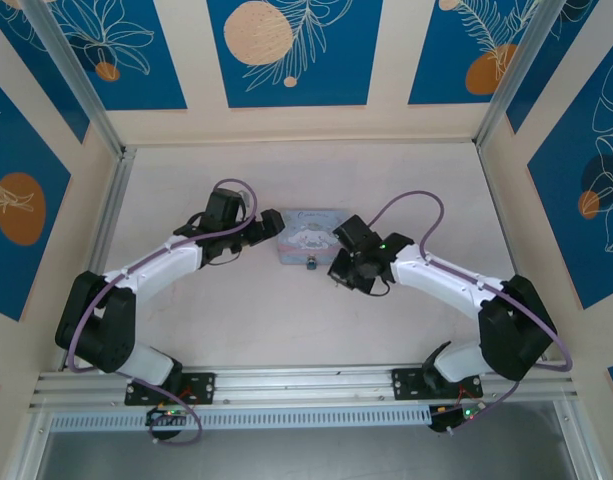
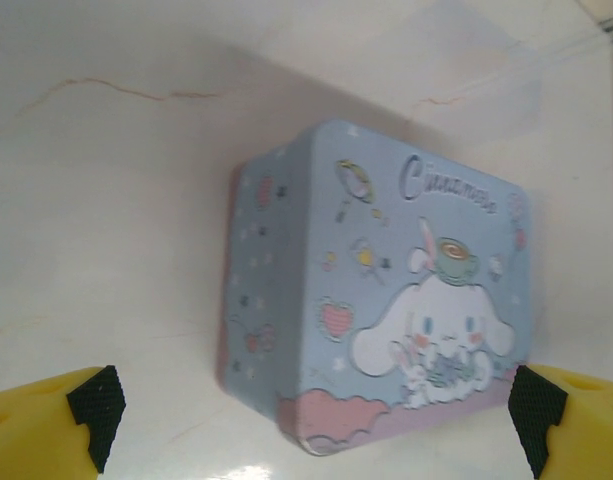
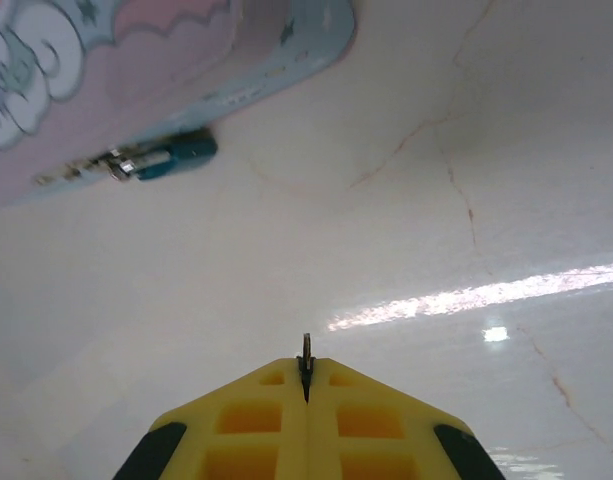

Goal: Unlock a padlock with a key

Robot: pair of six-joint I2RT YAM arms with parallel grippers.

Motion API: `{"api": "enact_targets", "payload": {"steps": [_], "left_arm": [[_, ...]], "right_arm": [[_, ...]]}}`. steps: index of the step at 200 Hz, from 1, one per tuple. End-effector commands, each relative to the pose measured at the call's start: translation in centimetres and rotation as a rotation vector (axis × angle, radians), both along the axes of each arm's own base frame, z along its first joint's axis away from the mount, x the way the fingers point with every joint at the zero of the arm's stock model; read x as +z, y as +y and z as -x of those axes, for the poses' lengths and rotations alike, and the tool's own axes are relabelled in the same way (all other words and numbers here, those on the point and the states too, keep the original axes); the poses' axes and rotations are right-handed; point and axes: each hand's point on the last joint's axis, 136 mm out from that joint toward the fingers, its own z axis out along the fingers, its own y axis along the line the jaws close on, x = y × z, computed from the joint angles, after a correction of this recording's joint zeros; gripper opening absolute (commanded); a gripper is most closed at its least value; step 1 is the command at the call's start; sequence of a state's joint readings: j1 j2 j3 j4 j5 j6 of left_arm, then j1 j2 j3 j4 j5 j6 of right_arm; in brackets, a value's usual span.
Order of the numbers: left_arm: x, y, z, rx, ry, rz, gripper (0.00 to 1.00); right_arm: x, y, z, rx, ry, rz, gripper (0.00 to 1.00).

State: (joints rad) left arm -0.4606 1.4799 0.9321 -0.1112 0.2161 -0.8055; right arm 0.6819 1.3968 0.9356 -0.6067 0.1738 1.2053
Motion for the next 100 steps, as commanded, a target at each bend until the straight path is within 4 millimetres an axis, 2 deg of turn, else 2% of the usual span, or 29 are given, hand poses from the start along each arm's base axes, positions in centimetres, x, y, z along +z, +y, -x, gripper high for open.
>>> {"api": "enact_targets", "payload": {"steps": [1, 41, 66, 100], "left_arm": [[3.0, -2.4, 0.4, -0.042, -0.009, 0.166, 1.00], [5.1, -3.6, 0.7, -0.019, 0.043, 0.320, 0.98], [6.3, -4.0, 0.7, 0.006, 0.059, 0.404, 0.94], [6.8, -4.8, 0.6, 0.036, 0.105, 0.528, 0.87]], "right_arm": [[3.2, 0.8, -1.9, -0.153, 0.001, -0.125, 0.00], [5.4, 1.7, -5.6, -0.327, 0.021, -0.214, 0.00], [5.7, 2.6, -7.5, -0.416, 0.046, -0.226, 0.00], [5.9, 3.9, -10.0, -0.505, 0.038, -0.255, 0.00]]}}
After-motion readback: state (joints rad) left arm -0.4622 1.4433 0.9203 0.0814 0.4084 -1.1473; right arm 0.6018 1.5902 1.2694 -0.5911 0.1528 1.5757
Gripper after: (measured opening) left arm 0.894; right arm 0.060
